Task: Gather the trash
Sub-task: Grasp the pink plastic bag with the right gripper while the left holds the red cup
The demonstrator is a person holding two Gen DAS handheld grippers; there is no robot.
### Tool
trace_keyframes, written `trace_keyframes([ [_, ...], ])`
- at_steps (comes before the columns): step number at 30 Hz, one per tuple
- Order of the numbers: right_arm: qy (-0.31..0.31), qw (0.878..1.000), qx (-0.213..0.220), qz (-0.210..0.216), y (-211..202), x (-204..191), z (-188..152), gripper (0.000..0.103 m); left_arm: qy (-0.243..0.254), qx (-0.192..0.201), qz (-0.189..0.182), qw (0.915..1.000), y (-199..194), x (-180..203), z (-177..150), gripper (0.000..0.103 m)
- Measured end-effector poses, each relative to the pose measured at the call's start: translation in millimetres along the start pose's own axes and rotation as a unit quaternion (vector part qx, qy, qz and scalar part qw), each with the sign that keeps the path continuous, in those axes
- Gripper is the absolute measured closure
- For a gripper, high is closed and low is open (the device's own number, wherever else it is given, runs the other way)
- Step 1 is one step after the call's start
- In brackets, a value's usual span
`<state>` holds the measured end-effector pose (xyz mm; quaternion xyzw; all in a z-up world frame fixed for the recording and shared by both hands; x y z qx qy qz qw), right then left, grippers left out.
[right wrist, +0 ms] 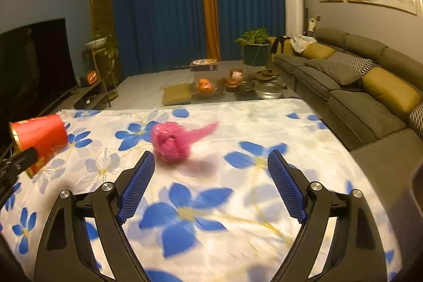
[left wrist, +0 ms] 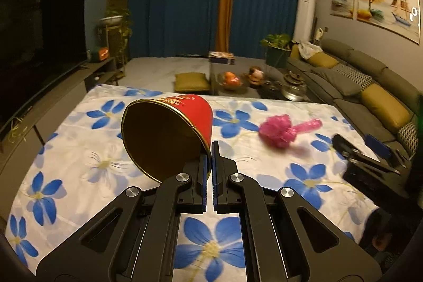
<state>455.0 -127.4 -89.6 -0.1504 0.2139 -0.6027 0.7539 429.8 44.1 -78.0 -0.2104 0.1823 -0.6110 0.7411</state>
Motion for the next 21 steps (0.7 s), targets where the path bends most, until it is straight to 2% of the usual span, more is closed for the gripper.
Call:
trace_keyframes([
  [2,-0.008,1.000,-0.006,0.002,16.3,-8.3,2.8,0.018,-0.013,0.002,-0.002,0.9999,-0.8,-10.5,4.0,0.101],
  [6,-0.013,1.000,-0.018,0.002,48.8,-22.4,10.7,0.021,-0.025,0.010,0.025,0.9993,0.5,-31.2,7.7,0.101],
  [10,-0.014,0.999,-0.028,0.008,72.7,-33.0,16.0,0.023,-0.050,0.004,0.031,0.9983,3.2,-48.1,9.1,0.101],
  [13,-0.011,0.998,-0.069,0.007,97.9,-34.0,14.7,0.037,-0.062,0.001,0.026,0.9977,3.2,-54.1,10.6,0.101],
  [16,-0.004,0.996,-0.089,0.006,108.4,-31.9,13.7,0.048,-0.064,0.002,0.024,0.9977,2.8,-55.2,12.0,0.101],
  [17,-0.004,0.996,-0.094,0.005,110.3,-32.0,12.8,0.059,-0.063,0.001,0.022,0.9978,3.3,-54.3,11.9,0.101],
  [21,-0.010,0.995,-0.099,0.016,109.6,-34.6,10.1,0.069,-0.056,-0.003,0.017,0.9983,6.3,-49.4,9.4,0.101],
])
Point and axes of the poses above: each gripper's, at about its wrist camera, not at the fingertips, and y roughly the way its jaws point, x to its right, z to its top, the point moved 3 cm from there along y, roughly the way its jaws point, and after that the axes turned 10 degrees about z, right-handed, at the moved point
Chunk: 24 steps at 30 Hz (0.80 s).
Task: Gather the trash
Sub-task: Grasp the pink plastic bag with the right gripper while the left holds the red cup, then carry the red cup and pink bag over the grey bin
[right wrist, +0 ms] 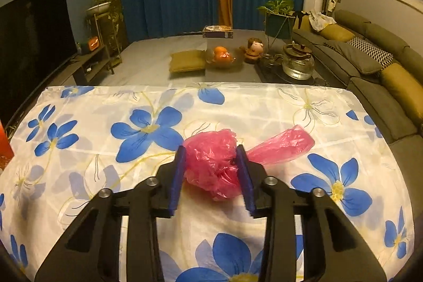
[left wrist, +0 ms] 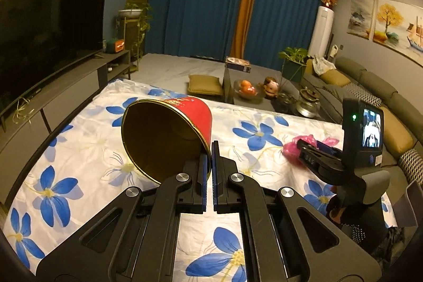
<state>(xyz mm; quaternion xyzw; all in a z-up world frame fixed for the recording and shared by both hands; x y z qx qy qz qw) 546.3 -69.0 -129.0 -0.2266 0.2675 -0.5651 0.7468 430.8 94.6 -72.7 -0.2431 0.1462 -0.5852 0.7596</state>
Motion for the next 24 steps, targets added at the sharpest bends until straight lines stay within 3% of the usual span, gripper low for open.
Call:
trace_keyframes([
  [5,-0.014,1.000,0.020,-0.001,-16.3,-3.1,-3.7,0.071,0.007,-0.002,-0.004,1.0000,1.9,4.0,-2.2,0.101],
  [12,-0.026,0.998,0.059,0.012,-81.6,-6.8,-17.9,0.071,0.026,0.005,-0.013,0.9996,-4.9,18.2,-4.6,0.101],
  [24,-0.042,0.995,0.089,0.008,-210.1,12.4,-77.4,0.071,0.070,-0.004,-0.060,0.9957,-67.0,60.9,-42.2,0.101],
])
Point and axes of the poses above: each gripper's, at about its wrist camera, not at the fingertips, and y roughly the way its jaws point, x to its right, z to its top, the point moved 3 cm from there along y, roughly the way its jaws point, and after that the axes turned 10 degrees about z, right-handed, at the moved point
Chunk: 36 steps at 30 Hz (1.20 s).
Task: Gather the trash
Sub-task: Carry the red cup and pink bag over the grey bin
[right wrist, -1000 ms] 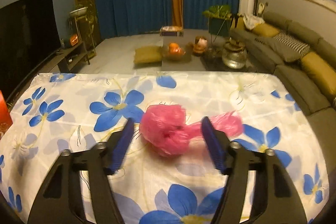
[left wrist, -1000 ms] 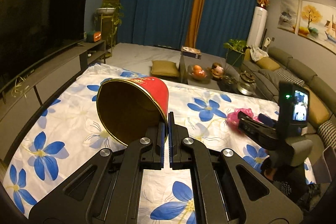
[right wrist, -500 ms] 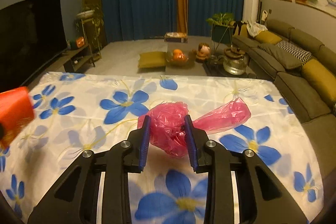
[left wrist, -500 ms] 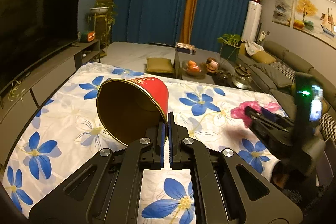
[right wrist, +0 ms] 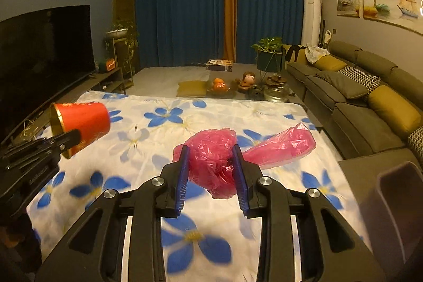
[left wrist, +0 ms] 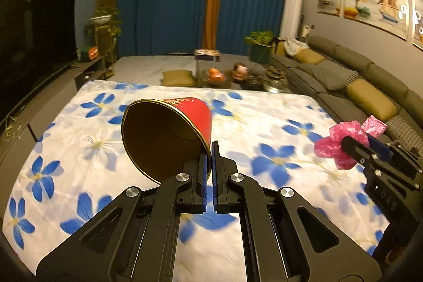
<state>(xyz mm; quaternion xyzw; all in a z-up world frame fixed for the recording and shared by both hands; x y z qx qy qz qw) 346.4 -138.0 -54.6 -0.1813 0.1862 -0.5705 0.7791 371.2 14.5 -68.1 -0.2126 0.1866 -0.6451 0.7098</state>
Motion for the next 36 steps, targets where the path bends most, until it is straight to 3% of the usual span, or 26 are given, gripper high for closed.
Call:
trace_keyframes([
  [9,0.030,0.999,0.010,-0.014,-74.4,28.5,-28.7,0.071,0.030,0.010,-0.050,0.9982,-58.4,56.3,-13.1,0.101],
  [18,0.052,0.998,0.027,-0.038,-133.9,53.6,-57.3,0.071,0.049,0.016,-0.070,0.9962,-102.4,94.5,-30.9,0.101],
  [36,0.072,0.994,0.062,-0.058,-198.1,88.1,-75.0,0.071,0.089,0.031,-0.096,0.9909,-155.5,159.5,-47.2,0.101],
])
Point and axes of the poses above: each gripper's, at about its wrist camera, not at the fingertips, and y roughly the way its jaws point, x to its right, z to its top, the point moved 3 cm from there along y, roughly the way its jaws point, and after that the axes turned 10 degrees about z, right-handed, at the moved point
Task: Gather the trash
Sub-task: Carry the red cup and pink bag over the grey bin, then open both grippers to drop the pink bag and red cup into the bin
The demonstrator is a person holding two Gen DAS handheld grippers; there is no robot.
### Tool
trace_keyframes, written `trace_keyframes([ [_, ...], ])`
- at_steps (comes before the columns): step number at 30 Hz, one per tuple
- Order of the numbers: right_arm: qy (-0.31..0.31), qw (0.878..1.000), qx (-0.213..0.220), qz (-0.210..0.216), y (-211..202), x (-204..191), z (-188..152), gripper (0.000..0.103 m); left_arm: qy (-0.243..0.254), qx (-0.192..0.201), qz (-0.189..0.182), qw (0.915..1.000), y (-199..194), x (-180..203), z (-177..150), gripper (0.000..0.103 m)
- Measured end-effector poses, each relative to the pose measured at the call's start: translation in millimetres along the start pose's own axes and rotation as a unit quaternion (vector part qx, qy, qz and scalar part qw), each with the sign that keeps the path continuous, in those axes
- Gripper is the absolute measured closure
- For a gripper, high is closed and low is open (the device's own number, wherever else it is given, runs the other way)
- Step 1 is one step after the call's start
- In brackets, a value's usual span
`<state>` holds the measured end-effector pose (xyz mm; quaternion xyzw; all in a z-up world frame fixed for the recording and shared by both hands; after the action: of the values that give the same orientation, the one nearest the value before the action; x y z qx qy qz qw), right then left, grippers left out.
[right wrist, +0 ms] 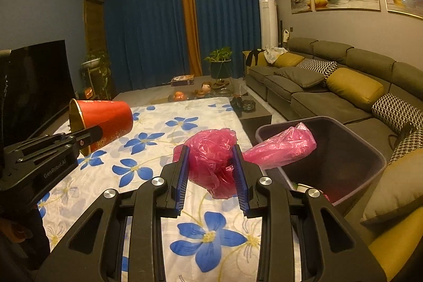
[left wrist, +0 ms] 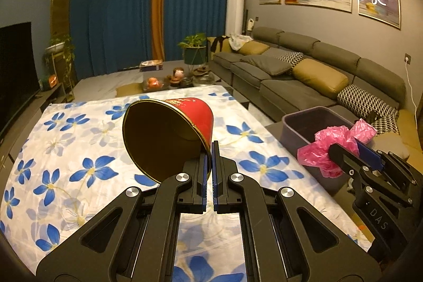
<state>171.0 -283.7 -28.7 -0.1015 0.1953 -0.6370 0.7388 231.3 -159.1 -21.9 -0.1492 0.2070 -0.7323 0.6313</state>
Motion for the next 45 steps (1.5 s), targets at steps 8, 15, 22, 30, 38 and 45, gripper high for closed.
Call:
trace_keyframes([
  [8,0.012,1.000,0.017,-0.014,-13.9,21.2,2.8,0.071,0.022,0.006,-0.014,0.9996,-2.2,28.5,3.9,0.101],
  [15,0.020,0.999,0.023,-0.031,-20.8,45.0,2.8,0.071,0.037,0.010,-0.031,0.9988,2.6,56.0,10.2,0.101],
  [22,0.030,0.998,0.027,-0.053,-26.9,68.0,0.0,0.071,0.052,0.019,-0.055,0.9970,9.4,86.2,18.7,0.101],
  [30,0.037,0.995,0.031,-0.090,-28.4,97.4,1.2,0.071,0.067,0.029,-0.095,0.9928,20.8,127.9,30.2,0.101],
  [38,0.055,0.988,0.051,-0.132,-33.5,134.7,9.2,0.070,0.078,0.035,-0.177,0.9805,39.4,170.3,40.3,0.101],
  [45,0.065,0.985,0.054,-0.150,-28.9,158.1,13.1,0.069,0.086,0.028,-0.214,0.9727,59.0,197.3,41.8,0.100],
])
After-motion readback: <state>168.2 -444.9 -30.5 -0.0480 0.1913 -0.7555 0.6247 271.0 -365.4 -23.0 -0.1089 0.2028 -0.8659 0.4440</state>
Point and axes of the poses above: each gripper's, at about its wrist camera, not at the fingertips, and y roughly the way its jaws point, x to its right, z to its top, the point moved 3 cm from there along y, roughly the way its jaws point, and after that the axes turned 10 degrees about z, right-handed, at the moved point
